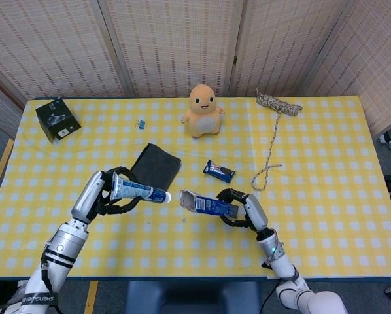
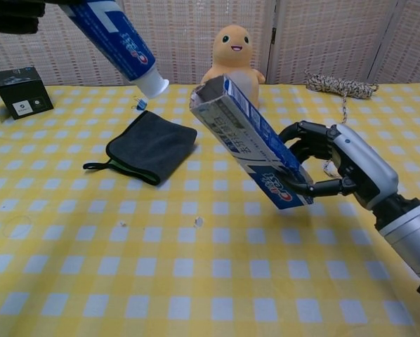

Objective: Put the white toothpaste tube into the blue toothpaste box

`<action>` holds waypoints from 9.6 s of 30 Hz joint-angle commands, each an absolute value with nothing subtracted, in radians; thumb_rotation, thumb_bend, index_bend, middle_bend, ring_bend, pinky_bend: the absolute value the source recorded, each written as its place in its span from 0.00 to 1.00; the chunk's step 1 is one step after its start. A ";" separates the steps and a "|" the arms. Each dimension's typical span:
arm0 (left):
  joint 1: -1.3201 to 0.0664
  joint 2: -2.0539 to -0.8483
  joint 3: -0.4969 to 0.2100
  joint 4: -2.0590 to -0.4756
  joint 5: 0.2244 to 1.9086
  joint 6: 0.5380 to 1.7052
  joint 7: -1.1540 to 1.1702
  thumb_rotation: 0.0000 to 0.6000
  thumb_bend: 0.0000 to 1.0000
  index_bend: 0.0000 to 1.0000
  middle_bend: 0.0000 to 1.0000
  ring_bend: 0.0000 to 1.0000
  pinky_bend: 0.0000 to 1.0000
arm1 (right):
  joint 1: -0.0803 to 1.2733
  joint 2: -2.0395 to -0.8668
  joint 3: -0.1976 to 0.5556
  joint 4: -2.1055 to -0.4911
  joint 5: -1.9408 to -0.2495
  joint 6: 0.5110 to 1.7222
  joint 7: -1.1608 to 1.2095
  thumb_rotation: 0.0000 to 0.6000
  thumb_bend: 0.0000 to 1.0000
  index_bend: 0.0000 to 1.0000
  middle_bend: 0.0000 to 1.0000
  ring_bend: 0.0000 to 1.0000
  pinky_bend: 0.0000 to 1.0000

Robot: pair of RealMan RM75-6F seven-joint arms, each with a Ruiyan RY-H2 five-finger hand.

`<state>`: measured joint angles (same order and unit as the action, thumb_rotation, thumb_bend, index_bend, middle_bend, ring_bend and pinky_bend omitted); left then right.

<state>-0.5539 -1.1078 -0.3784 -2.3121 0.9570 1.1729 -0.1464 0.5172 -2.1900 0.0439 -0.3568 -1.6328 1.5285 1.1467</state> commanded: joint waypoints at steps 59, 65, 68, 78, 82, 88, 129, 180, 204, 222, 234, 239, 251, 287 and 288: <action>-0.621 -1.182 -0.422 -2.343 0.811 1.198 -0.201 1.00 0.57 0.97 1.00 1.00 1.00 | 0.532 -2.269 0.082 -0.449 -1.584 1.560 1.251 1.00 0.35 0.46 0.40 0.47 0.49; -0.624 -1.186 -0.422 -2.339 0.801 1.200 -0.195 1.00 0.57 0.97 1.00 1.00 1.00 | 0.529 -2.269 0.073 -0.473 -1.598 1.585 1.256 1.00 0.35 0.46 0.40 0.47 0.49; -0.626 -1.191 -0.414 -2.341 0.804 1.199 -0.185 1.00 0.57 0.97 1.00 1.00 1.00 | 0.534 -2.266 0.075 -0.486 -1.603 1.595 1.250 1.00 0.35 0.46 0.40 0.47 0.49; -0.646 -1.245 -0.387 -2.333 0.813 1.221 -0.126 1.00 0.54 0.89 1.00 1.00 1.00 | 0.545 -2.257 0.084 -0.537 -1.608 1.601 1.232 1.00 0.35 0.46 0.40 0.47 0.49; -0.655 -1.240 -0.373 -2.331 0.813 1.194 -0.109 1.00 0.32 0.30 1.00 1.00 1.00 | 0.542 -2.252 0.084 -0.546 -1.607 1.598 1.232 1.00 0.35 0.46 0.40 0.47 0.49; -0.662 -1.218 -0.382 -2.317 0.796 1.146 -0.132 1.00 0.17 0.00 1.00 1.00 1.00 | 0.536 -2.250 0.084 -0.557 -1.607 1.599 1.230 1.00 0.35 0.46 0.40 0.47 0.49; -0.569 -1.182 -0.234 -2.268 1.148 1.152 -0.091 1.00 0.25 0.09 1.00 1.00 1.00 | 0.510 -2.221 0.132 -0.642 -1.559 1.533 1.348 1.00 0.35 0.46 0.40 0.46 0.49; -0.616 -1.279 -0.222 -2.225 1.162 1.103 -0.053 1.00 0.25 0.13 1.00 1.00 1.00 | 0.494 -2.213 0.116 -0.682 -1.582 1.531 1.327 1.00 0.35 0.46 0.40 0.46 0.49; -0.652 -1.305 -0.214 -2.214 1.139 1.054 -0.043 1.00 0.25 0.13 1.00 1.00 1.00 | 0.495 -2.218 0.111 -0.694 -1.594 1.540 1.321 1.00 0.35 0.46 0.40 0.46 0.49; -0.615 -1.334 -0.256 -2.214 1.219 1.156 -0.116 1.00 0.25 0.11 1.00 1.00 1.00 | 0.488 -2.197 0.102 -0.702 -1.606 1.556 1.295 1.00 0.35 0.46 0.40 0.46 0.49; -0.564 -1.315 -0.225 -2.055 1.371 1.288 0.046 1.00 0.25 0.28 0.75 0.67 0.80 | 0.500 -2.069 0.045 -0.747 -1.667 1.548 1.060 1.00 0.35 0.46 0.40 0.46 0.49; -0.540 -1.284 -0.193 -2.019 1.402 1.301 0.092 1.00 0.25 0.35 0.50 0.41 0.49 | 0.506 -1.984 0.021 -0.808 -1.682 1.513 0.944 1.00 0.35 0.46 0.40 0.46 0.49; -0.508 -1.234 -0.158 -2.013 1.406 1.285 0.080 1.00 0.25 0.32 0.48 0.36 0.40 | 0.500 -1.819 -0.038 -0.931 -1.678 1.387 0.720 1.00 0.35 0.46 0.40 0.46 0.47; -0.372 -1.159 -0.096 -1.885 1.446 1.399 0.121 1.00 0.24 0.25 0.38 0.28 0.30 | 0.374 -1.425 -0.040 -1.415 -1.678 1.503 0.235 1.00 0.34 0.00 0.00 0.10 0.11; -0.357 -1.149 -0.088 -1.868 1.450 1.415 0.134 1.00 0.24 0.25 0.36 0.26 0.26 | 0.361 -1.389 -0.042 -1.457 -1.672 1.507 0.169 1.00 0.34 0.00 0.00 0.09 0.10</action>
<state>-0.3862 -1.1704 -0.1052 -1.8988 1.4427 1.3859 0.1190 0.4130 -1.5148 -0.0496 -1.3074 -1.6741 1.4485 0.3650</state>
